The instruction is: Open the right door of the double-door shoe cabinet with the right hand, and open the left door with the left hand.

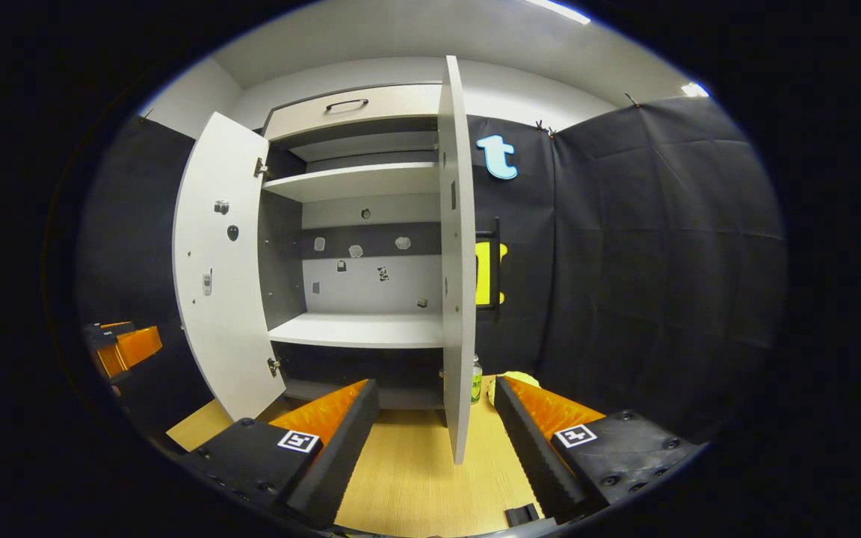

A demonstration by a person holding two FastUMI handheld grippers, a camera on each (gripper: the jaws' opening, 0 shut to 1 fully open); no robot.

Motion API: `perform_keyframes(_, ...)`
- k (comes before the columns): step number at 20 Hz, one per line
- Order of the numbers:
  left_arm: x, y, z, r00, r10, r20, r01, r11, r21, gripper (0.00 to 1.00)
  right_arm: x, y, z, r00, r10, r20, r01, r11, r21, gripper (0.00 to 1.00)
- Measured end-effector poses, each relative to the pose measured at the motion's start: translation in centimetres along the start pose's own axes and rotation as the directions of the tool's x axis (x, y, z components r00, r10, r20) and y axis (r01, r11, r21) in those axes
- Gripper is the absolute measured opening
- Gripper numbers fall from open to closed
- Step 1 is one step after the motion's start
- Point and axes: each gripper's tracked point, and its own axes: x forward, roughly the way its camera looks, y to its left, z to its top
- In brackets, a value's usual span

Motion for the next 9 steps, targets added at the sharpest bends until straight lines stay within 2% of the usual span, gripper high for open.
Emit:
perform_keyframes(4,0.7,1.9,0.0,1.0,-0.012,0.006,0.012,1.0,-0.006,0.98,-0.1,2.4,-1.2,1.0,0.019,-0.022,-0.02,1.0,-0.018,0.98)
perform_keyframes(7,1.1,3.2,-0.4,1.0,-0.015,-0.001,0.015,1.0,0.003,0.98,-0.5,3.0,-0.9,1.0,0.001,0.001,-0.001,1.0,-0.012,0.96)
perform_keyframes(9,1.5,3.2,-0.7,0.999,-0.033,-0.009,0.033,0.999,-0.01,0.95,-0.5,3.1,-1.0,1.0,-0.012,0.005,0.012,1.0,-0.013,0.98)
